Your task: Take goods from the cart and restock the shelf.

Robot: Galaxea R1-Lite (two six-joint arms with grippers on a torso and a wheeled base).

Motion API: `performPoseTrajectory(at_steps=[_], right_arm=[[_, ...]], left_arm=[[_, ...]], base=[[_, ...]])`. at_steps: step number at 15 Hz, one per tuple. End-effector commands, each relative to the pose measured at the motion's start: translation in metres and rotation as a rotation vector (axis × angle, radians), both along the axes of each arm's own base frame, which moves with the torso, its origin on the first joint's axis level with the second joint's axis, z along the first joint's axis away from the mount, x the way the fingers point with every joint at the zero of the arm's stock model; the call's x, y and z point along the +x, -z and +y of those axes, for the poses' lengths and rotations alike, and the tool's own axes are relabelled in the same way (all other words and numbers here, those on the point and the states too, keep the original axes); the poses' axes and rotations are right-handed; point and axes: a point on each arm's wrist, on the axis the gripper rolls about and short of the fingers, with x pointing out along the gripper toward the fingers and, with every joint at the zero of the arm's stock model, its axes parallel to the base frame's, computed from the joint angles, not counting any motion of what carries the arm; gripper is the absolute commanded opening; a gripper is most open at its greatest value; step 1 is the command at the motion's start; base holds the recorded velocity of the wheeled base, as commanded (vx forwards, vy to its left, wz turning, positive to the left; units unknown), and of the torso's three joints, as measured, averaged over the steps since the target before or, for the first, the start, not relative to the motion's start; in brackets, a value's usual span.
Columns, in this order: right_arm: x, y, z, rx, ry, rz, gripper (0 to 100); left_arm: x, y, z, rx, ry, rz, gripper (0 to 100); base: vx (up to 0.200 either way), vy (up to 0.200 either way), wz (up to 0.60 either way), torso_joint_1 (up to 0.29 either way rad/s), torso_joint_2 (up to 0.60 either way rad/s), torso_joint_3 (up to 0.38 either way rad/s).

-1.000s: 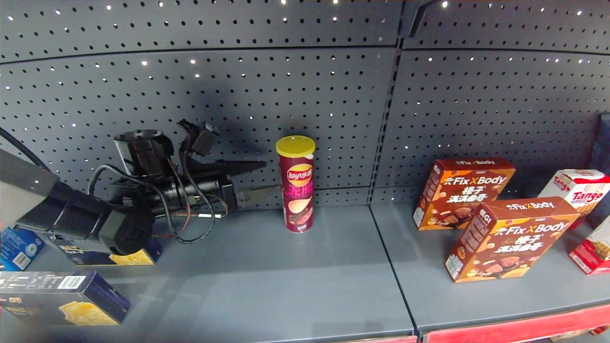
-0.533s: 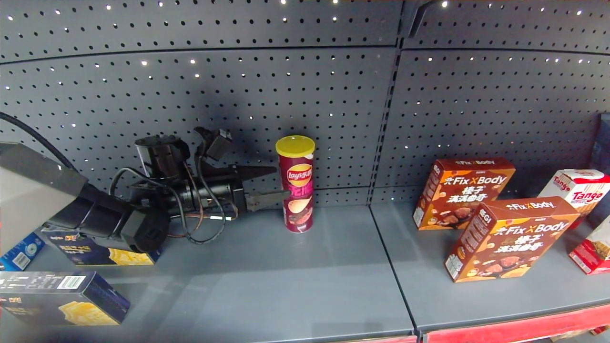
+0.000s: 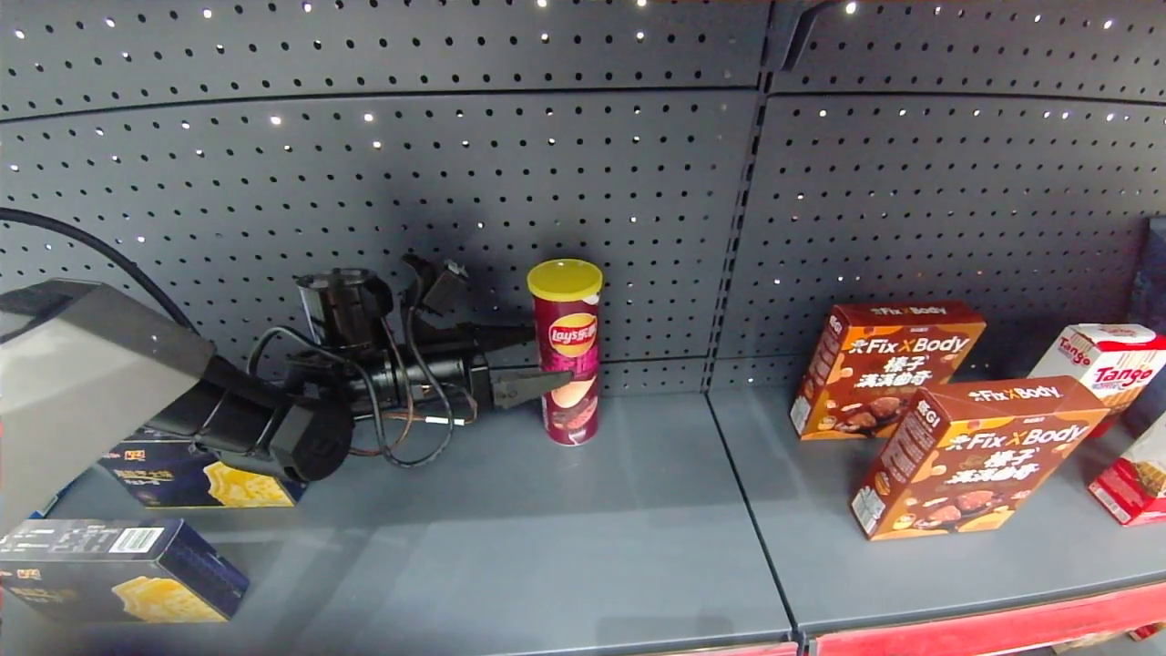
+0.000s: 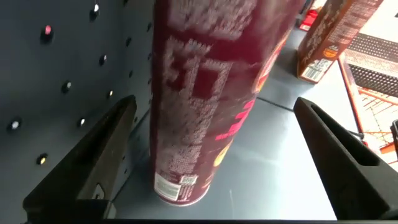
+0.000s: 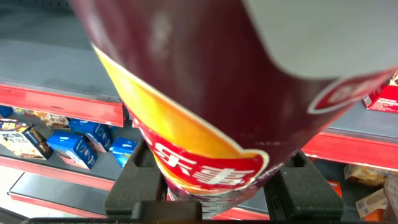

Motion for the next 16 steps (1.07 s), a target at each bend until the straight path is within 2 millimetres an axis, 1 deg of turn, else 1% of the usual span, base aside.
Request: performPoseTrajectory(at_steps=[1,3,4,7,9,12,14,15,16], right_arm=[[0.001,0.001,0.0,-0.001,0.0,0.007,0],[0.001,0.001,0.0,-0.001,0.0,0.005,0],[0.0,0.001,0.0,-0.001,0.0,0.004,0],[0.001,0.001,0.0,-0.001,0.0,0.005,0],[0.001,0.001,0.0,-0.001,0.0,0.007,0],[0.001,0.001,0.0,-0.001,0.0,0.007,0],[0.0,0.001,0.0,-0.001,0.0,0.005,0],[0.0,0.001,0.0,-0.001,0.0,0.005,0],[0.0,0.001,0.0,-0.001,0.0,0.005,0]], left_arm=[[0.003,0.009,-0.001,0.005,-0.009,0.02,100],[0.004,0.013,-0.002,0.008,-0.015,0.029,100],[0.005,0.017,-0.006,0.013,-0.023,0.037,100],[0.009,0.02,-0.015,0.015,-0.026,0.035,100],[0.016,0.021,-0.022,0.011,-0.017,0.017,100],[0.018,0.024,-0.03,0.011,0.0,0.018,100],[0.02,0.022,-0.032,0.02,-0.02,0.038,100],[0.023,0.018,-0.034,0.018,-0.032,0.026,100],[0.026,0.018,-0.035,0.017,-0.032,0.022,100]], base=[[0.0,0.0,0.0,0.0,0.0,0.0],[0.0,0.0,0.0,0.0,0.0,0.0],[0.0,0.0,0.0,0.0,0.0,0.0],[0.0,0.0,0.0,0.0,0.0,0.0],[0.0,0.0,0.0,0.0,0.0,0.0],[0.0,0.0,0.0,0.0,0.0,0.0],[0.0,0.0,0.0,0.0,0.0,0.0],[0.0,0.0,0.0,0.0,0.0,0.0],[0.0,0.0,0.0,0.0,0.0,0.0]])
